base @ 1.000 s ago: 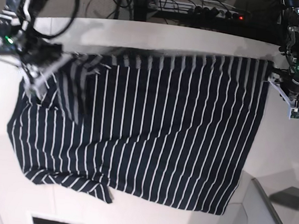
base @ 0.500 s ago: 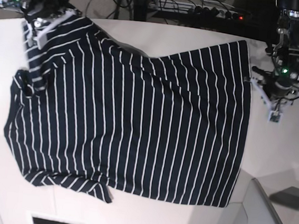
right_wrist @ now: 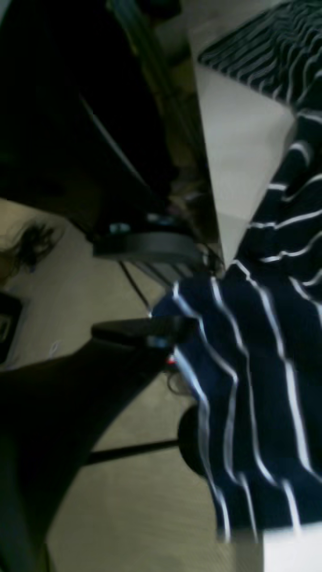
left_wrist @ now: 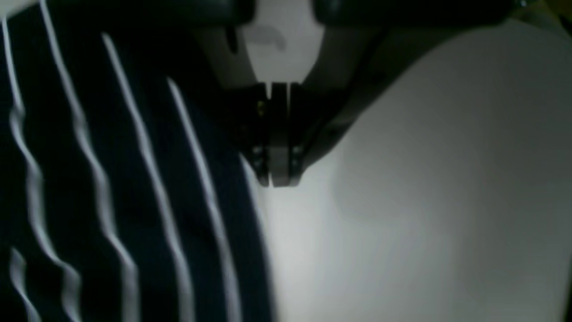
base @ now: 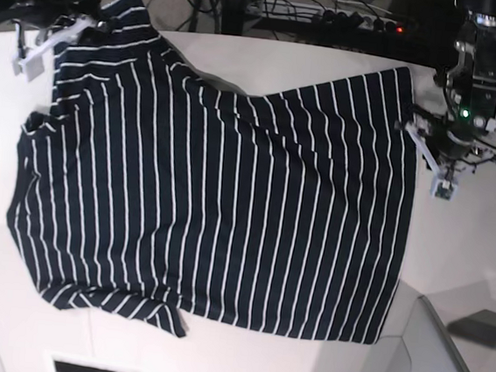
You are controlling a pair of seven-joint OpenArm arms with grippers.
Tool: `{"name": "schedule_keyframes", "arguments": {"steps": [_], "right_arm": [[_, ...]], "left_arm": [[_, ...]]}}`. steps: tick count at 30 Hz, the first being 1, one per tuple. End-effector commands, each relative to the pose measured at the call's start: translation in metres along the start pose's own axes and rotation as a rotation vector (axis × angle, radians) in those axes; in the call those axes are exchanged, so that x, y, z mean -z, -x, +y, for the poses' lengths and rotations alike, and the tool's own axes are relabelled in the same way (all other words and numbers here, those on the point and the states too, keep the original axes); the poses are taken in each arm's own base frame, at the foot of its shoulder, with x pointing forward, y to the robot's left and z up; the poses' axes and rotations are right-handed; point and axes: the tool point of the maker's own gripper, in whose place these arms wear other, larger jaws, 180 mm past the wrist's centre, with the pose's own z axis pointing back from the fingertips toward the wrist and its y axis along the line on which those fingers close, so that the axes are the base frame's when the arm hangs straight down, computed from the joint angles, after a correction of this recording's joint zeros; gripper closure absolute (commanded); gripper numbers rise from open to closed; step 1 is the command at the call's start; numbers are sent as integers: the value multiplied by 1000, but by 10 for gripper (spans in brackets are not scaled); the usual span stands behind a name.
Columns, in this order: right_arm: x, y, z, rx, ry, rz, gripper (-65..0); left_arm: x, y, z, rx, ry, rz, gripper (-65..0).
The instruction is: Layout the t-shirt on the table in an organized manner, then fold the t-shirt properly
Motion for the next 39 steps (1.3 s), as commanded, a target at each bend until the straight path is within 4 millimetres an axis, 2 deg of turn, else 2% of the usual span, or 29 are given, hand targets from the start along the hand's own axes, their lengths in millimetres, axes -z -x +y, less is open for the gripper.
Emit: {"name": "schedule_keyframes", "arguments": {"steps": [1,3,7,9,12,13,16,19,22,25,27,31,33,36,39], "right_arm": [[-9,-13,-8,-10,25,-42,-197],[-16,-35,-16,-22,48,-114,-197],[-33,-110,-16,-96,54,-370,-195],[-36,-143,-10,-161,42,-430,-170],[-24,-174,5,-242,6,-413,-17],[-16,-180,8,-244,-11,-395,0],[9,-198,13,-240,-48,-364,-6],[34,-212,13,-257,-64,-344,-3],[62,-217,7,-269,-56,-296,-3],[85,-216,-17,-237,-19,-249,-3],[96,-214,-36,-208,13,-230,-3],[107,-210,-70,-181,75,-223,-2],[109,-212,-77,-187,92,-243,-2],[109,-216,-81,-197,104,-265,-2],[108,-218,-77,-206,98,-275,-2]], "left_arm": [[-6,-7,8,14,-20,-30,0],[-12,0,0,17,-2,-26,0],[-16,29,-34,89,75,32,0],[-16,42,-44,96,99,61,0],[-12,56,-47,92,106,93,0],[-10,58,-47,88,107,85,0],[-2,70,-46,76,108,79,0],[10,87,-42,67,102,124,0],[19,101,-32,52,85,156,0],[19,101,-14,80,59,156,0],[19,101,-9,88,53,158,0],[18,102,-2,99,43,163,0],[18,102,-1,102,41,163,0],[18,102,3,109,35,163,0],[15,85,2,112,35,118,0]]}}
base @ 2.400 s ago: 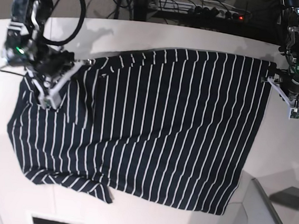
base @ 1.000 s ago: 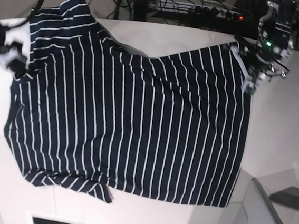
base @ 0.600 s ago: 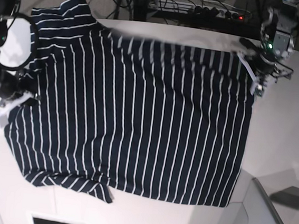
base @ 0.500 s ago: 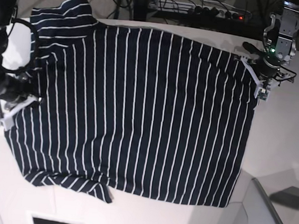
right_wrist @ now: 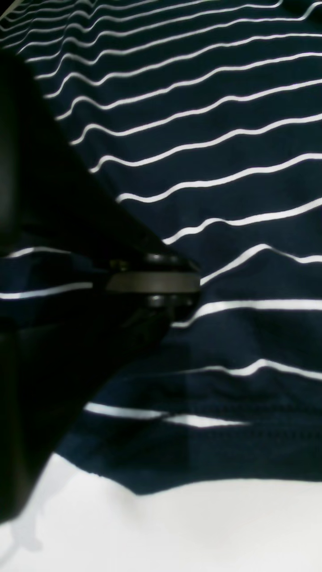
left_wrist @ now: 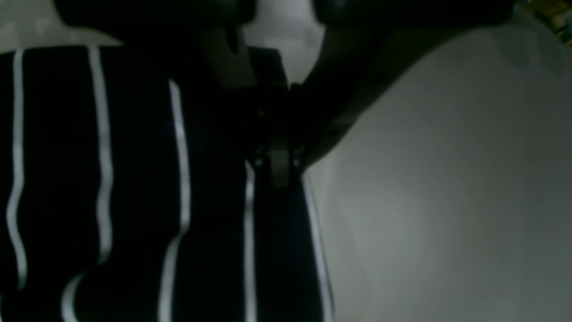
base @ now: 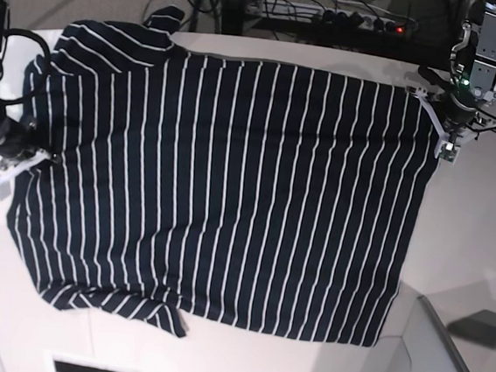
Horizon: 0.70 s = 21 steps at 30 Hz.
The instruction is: Layout the t-shirt on the table in an organized manner, then fold the t-shirt properly
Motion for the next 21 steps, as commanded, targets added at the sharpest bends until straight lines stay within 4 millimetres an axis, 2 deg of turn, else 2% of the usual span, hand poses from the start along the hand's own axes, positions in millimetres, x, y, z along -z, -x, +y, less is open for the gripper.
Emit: {"name": "schedule_keyframes", "arguments": {"steps": [1,2,4,6,8,10,12,15,17,18,21], "right_arm": [[-5,-5,-10,-21,40,3,-2],[-7,-3,-7,-29,34,-1,-2],[-12,-9,4,-65,12,-33,-2],[-22,-18,15,-102,-12,-79,-2],[-40,-31,14,-98,-9,-151,-2],[-61,-37,9,-94,1,-214,-2],[-85,-32,2,-89,19,-236,-2],[-117,-6,-10,-10,62,-245,-3],[-133,19,-16,62,90,-237,-38],[-140,31,-20,96,111,-230,-81],[-154,66,-22,174,141,-203,-269]], "left_arm": [[-5,0,-1,19,11,12,0],[-8,-7,-1,23,11,4,0],[-18,-17,10,6,-16,1,0],[-31,-39,23,-12,-53,-35,0],[-46,-59,32,-25,-80,-76,0],[-59,-69,38,-23,-101,-95,0],[-70,-76,47,-33,-124,-114,0],[-76,-66,58,-58,-155,-100,0],[-75,-54,62,-91,-166,-75,0],[-74,-49,64,-114,-173,-67,0],[-71,-27,65,-166,-179,-22,0]]}}
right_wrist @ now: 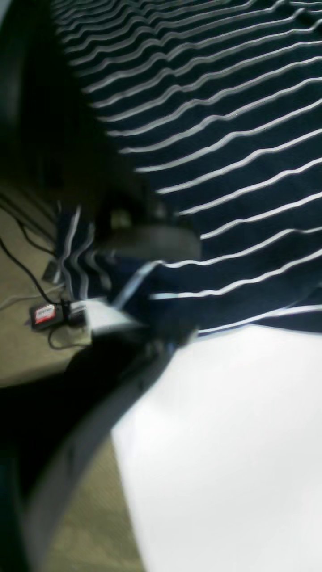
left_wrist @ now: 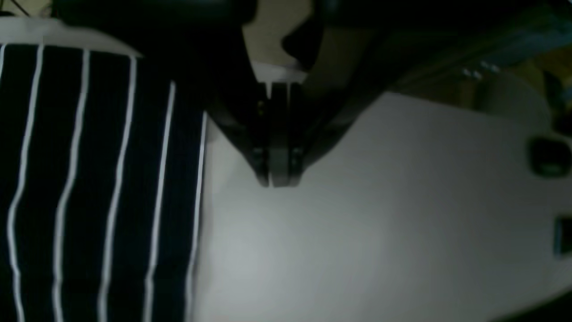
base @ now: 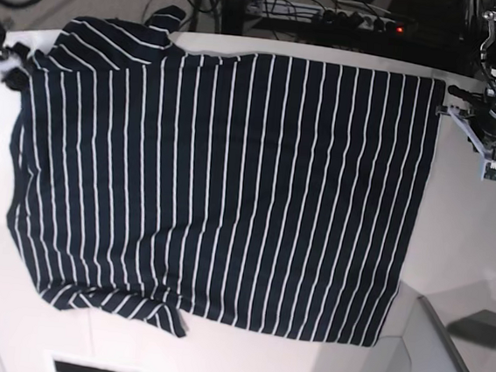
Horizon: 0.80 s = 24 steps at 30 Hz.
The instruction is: Layout the t-shirt on the table in an organized manner, then fold the t-shirt properly
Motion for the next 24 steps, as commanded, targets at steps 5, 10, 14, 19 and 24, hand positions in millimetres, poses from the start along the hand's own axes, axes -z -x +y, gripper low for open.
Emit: {"name": "schedule_keyframes", "arguments": {"steps": [5,10,14,19,24], "right_arm": [[-7,16,-7,28,17,-8,-375],[-2,35,-13,41,10,41,-375],[-4,54,-1,0,-54,78,-374],[8,81,3,-50,-49,166,-374],[20,90,8,-63,-53,197,-374]], "left_arm": [[0,3,-2,0,-1,0,0],[0,2,-2,-10,-3,-3,0],[0,2,-4,-8,1,-2,0],[0,2,-4,-7,2,-2,0],[0,3,-3,-8,0,0,0]]}}
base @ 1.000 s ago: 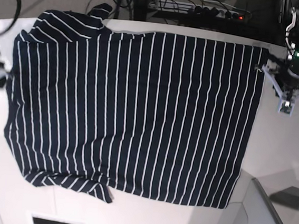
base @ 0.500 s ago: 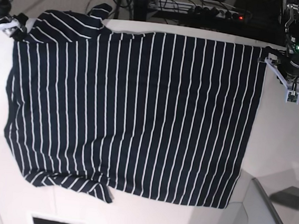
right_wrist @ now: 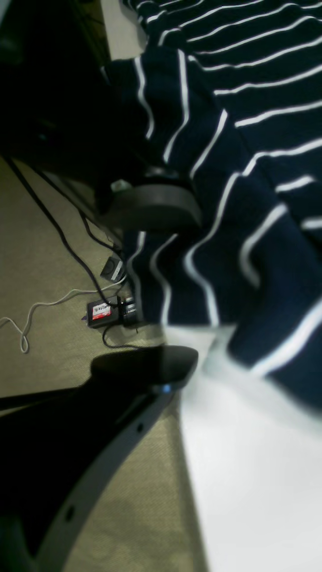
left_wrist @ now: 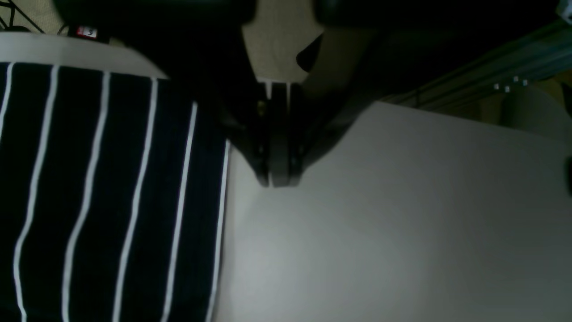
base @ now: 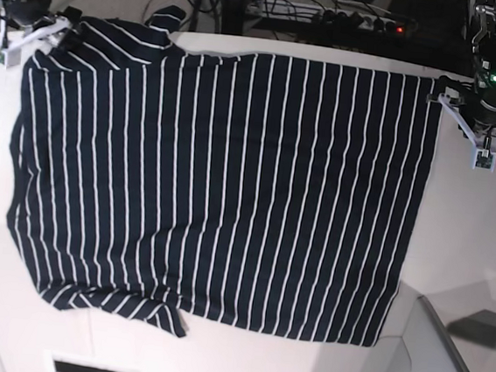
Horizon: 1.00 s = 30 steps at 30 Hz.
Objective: Layout the t-shirt on the table in an organized manner, then fold the t-shirt properly
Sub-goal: 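Hold the shirt's edge with both grippers and pull it taut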
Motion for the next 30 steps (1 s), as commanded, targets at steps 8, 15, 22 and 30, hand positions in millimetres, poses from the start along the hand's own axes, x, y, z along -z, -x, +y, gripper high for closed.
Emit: {"name": "schedule_keyframes", "arguments": {"steps": [8,15,22,30], "right_arm": [[1,7,2,-50,-59,7,-360],[1,9,6,-71,-85,13,-197],[1,17,4,-73,-81,62,-6],[-1,17,1,-85,-76,69,-2]], "left_arm": [[5,7,13,2,-28,-7,0],[10,19,11,-7,-22,20,0],[5,24,12,-189,51,7,0],[-11,40,18,-401,163,-17,-369]]}}
